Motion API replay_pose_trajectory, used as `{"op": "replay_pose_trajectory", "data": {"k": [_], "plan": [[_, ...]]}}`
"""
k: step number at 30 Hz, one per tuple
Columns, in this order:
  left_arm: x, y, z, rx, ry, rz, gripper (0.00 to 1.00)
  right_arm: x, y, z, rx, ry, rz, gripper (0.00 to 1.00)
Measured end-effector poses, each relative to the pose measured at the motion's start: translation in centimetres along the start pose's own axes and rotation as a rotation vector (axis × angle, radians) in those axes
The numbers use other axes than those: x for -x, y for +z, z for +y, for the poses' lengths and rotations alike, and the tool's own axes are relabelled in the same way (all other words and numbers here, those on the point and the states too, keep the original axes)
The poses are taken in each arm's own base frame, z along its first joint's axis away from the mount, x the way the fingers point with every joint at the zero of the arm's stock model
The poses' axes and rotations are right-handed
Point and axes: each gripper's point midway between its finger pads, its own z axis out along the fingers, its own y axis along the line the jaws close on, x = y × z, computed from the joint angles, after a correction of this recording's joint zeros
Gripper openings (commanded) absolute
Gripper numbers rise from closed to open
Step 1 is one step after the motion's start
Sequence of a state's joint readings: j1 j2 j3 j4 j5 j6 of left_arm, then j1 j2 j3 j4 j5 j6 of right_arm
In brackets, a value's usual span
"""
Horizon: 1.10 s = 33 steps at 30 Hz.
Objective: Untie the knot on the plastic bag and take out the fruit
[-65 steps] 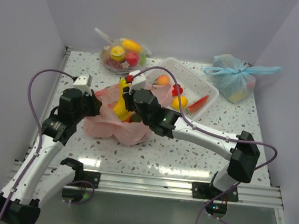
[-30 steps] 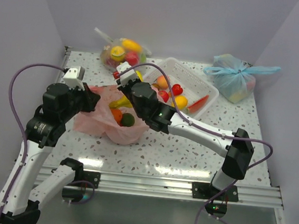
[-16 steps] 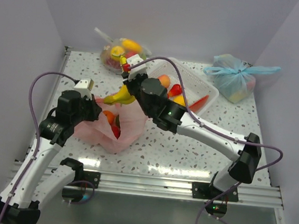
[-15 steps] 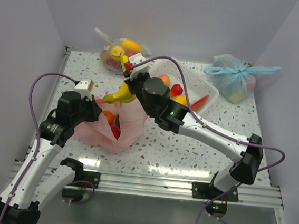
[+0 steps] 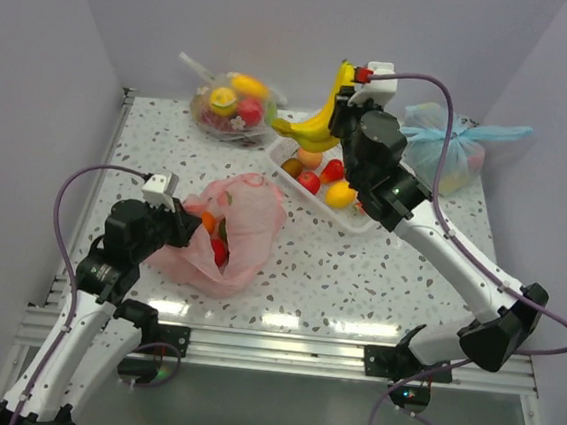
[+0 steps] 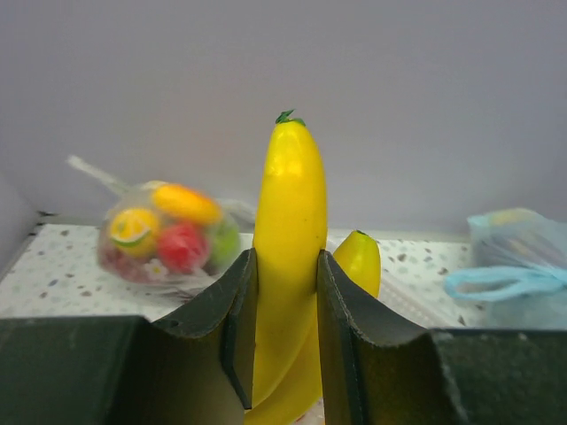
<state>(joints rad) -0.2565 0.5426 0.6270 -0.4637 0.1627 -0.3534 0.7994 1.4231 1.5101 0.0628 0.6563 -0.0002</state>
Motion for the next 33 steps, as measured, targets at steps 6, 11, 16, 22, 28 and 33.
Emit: {"op": "replay_pose_trajectory", "data": {"k": [6,11,16,22,28,33], "plan": [[-0.9,0.4,-0.1,-0.025,0.006,0.013,0.00,-5.8,1.7,-9.7,-0.267,0.016,0.146,0.00],[0.0,0.3,-0.2,-0.027,0.027,-0.024,0.00,-11.4,1.3,-15.1,-0.455,0.065,0.268,0.00],[0.8,0.1,1.1,0.042,0.059,-0.067,0.00,-16.5,1.4,-17.3,-0.604,0.154,0.355,0.24],[2.4,-0.4,1.9,0.110,0.087,-0.098,0.00,-20.3,1.0,-18.5,-0.698,0.243,0.425,0.99],[5.1,-1.4,1.3,0.120,0.091,-0.138,0.00,-20.6,1.7,-14.9,-0.496,0.267,0.513,0.99],[5.5,-1.8,0.9,0.118,0.062,-0.124,0.00,-18.7,0.9,-5.6,-0.140,0.169,0.577,0.98]]}}
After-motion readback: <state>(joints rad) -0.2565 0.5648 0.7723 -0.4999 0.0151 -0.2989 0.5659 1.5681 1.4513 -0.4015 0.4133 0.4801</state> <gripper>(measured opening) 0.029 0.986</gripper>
